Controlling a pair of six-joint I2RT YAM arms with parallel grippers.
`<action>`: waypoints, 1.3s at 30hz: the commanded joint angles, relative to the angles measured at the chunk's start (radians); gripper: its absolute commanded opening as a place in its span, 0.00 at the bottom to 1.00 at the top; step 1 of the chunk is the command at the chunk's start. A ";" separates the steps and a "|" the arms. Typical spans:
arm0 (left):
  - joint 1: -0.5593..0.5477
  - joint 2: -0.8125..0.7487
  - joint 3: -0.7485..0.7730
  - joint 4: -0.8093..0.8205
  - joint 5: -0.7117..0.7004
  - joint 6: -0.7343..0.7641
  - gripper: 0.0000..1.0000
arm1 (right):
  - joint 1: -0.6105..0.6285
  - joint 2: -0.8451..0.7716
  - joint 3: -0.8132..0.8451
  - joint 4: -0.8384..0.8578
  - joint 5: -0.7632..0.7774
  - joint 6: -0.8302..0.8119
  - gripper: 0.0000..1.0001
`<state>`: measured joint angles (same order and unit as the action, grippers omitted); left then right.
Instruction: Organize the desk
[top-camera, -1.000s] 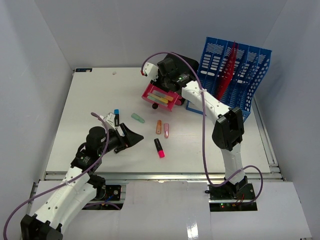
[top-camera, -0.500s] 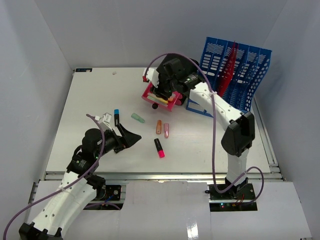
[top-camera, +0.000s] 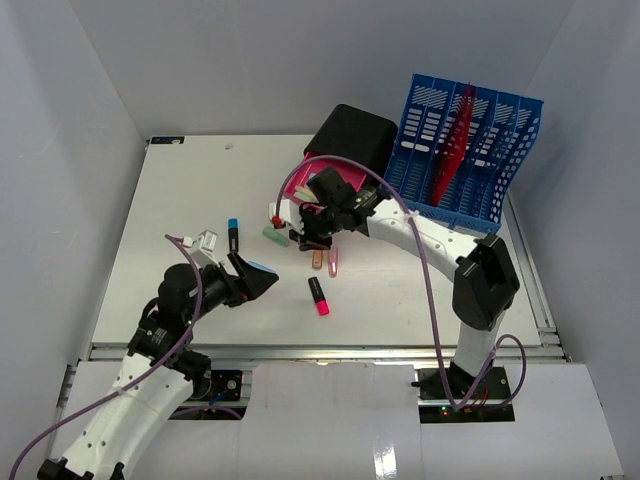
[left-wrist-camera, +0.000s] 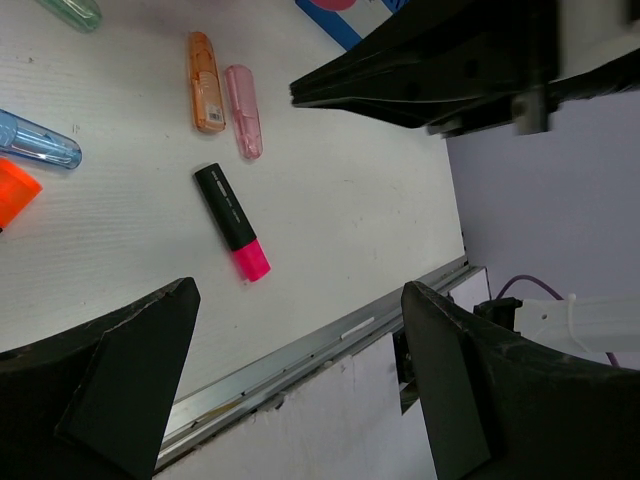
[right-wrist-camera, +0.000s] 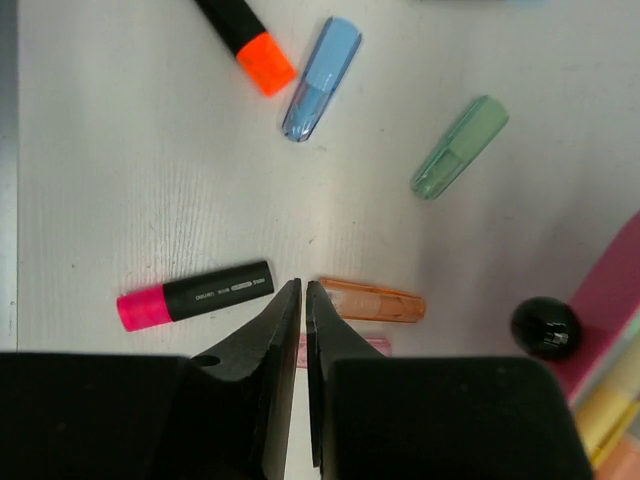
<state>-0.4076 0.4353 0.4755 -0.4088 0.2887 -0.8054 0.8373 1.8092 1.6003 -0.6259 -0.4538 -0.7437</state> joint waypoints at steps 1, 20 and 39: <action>0.003 -0.020 0.027 -0.021 -0.018 -0.007 0.93 | 0.095 0.032 -0.054 0.202 0.351 0.149 0.08; 0.003 -0.076 0.037 -0.090 -0.046 -0.012 0.93 | 0.134 0.320 0.061 0.433 1.031 0.145 0.08; 0.003 -0.065 0.037 -0.082 -0.046 -0.005 0.93 | -0.023 0.340 0.232 0.471 1.117 0.068 0.09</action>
<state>-0.4076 0.3637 0.4759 -0.4946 0.2470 -0.8127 0.8579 2.1502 1.7650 -0.2071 0.6260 -0.6629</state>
